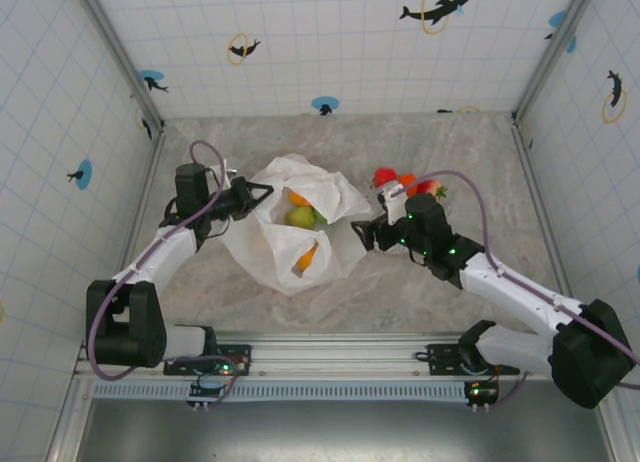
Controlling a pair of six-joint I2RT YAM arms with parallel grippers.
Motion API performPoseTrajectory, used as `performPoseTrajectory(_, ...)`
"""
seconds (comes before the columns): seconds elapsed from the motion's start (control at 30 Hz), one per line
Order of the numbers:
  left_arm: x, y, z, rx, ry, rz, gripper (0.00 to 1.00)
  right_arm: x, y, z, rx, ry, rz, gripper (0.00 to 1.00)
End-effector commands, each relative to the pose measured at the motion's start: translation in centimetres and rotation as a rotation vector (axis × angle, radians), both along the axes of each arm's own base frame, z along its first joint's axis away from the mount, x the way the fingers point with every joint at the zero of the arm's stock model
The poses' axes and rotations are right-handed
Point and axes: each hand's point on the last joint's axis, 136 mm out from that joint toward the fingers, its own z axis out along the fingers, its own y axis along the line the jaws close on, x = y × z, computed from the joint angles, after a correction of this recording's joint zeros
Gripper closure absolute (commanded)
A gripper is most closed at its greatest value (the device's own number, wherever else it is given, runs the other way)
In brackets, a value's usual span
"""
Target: Place the fruits into the plastic bag
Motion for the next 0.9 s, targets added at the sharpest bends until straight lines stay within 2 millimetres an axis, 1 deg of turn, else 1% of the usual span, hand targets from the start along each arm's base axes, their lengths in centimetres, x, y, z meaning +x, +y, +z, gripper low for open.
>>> performPoseTrajectory(0.0, 0.3, -0.2, 0.6, 0.006, -0.016, -0.012, 1.00, 2.7, -4.3, 1.2, -0.008, -0.067, -0.241, 0.01)
performPoseTrajectory(0.1, 0.3, -0.2, 0.7, 0.008, -0.022, -0.010, 1.00, 4.7, -8.4, 0.2, -0.088, -0.054, -0.406, 0.00)
performPoseTrajectory(0.23, 0.3, -0.2, 0.8, 0.010, -0.024, -0.009, 1.00, 7.1, -12.6, -1.3, -0.096, 0.005, -0.557, 0.00)
performPoseTrajectory(0.27, 0.3, -0.2, 0.8, 0.009, -0.022, -0.010, 1.00, 7.3, -13.5, -2.2, -0.100, 0.048, -0.584, 0.00)
performPoseTrajectory(0.47, 0.3, -0.1, 1.0, 0.012, -0.031, -0.007, 1.00, 10.3, -16.9, -5.2, -0.011, 0.193, -0.690, 0.00)
performPoseTrajectory(0.53, 0.2, -0.1, 0.9, 0.008, -0.025, -0.009, 1.00, 11.2, -17.4, -6.0, 0.034, 0.235, -0.698, 0.01)
performPoseTrajectory(0.6, 0.2, -0.3, 1.2, 0.000, -0.028, -0.016, 1.00, 12.0, -17.3, -7.2, 0.086, 0.295, -0.677, 0.02)
performPoseTrajectory(0.73, 0.2, -0.2, 1.2, 0.003, -0.030, -0.011, 1.00, 13.5, -17.5, -9.0, 0.133, 0.373, -0.675, 0.04)
performPoseTrajectory(0.87, 0.1, -0.2, 1.3, 0.001, -0.032, -0.012, 1.00, 15.0, -16.8, -10.2, 0.186, 0.433, -0.640, 0.07)
